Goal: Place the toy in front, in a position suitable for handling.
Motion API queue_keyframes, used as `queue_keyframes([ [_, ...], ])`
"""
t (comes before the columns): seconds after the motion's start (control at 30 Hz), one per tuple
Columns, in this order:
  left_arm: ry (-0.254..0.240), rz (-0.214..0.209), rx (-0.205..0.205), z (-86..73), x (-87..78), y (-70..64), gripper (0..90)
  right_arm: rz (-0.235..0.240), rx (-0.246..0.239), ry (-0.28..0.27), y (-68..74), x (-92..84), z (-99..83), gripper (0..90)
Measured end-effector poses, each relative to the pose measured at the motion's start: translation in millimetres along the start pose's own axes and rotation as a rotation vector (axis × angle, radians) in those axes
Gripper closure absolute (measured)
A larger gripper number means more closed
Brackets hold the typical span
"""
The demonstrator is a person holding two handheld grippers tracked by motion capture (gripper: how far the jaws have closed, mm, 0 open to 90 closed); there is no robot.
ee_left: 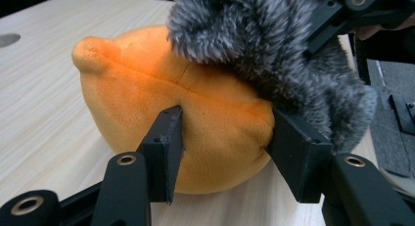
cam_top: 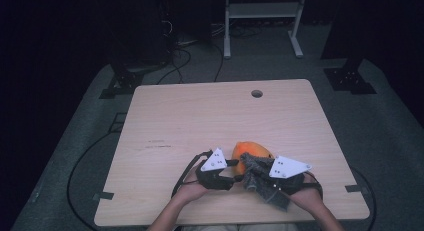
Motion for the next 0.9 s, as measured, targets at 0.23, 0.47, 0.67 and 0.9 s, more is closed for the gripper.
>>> queue_keyframes([
  [0.23,-0.012,0.009,0.024,0.2,-0.4,0.8,46.0,-0.063,0.058,0.046,-28.3,-10.5,-22.7,75.0],
  [0.47,-0.04,0.058,0.089,7.4,1.7,-0.3,45.8,-0.057,0.079,0.04,-28.5,-10.1,-20.9,75.1],
  [0.67,-0.019,0.067,0.085,4.4,3.5,-0.6,47.6,0.025,0.0,0.022,1.6,-2.9,-0.8,75.0],
  [0.9,-0.035,0.047,0.05,3.5,1.6,0.3,44.9,-0.009,0.112,0.054,-33.9,-11.8,-26.2,75.0],
])
Point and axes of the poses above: each handheld gripper's, and its own axes: x roughly forward along the jaws, z roughly out of its top, y roughly to its left, the point moved 10 cm from there along x, roughly forward along the jaws, and after that the axes turned 7 degrees about x, right-handed, at the moved point
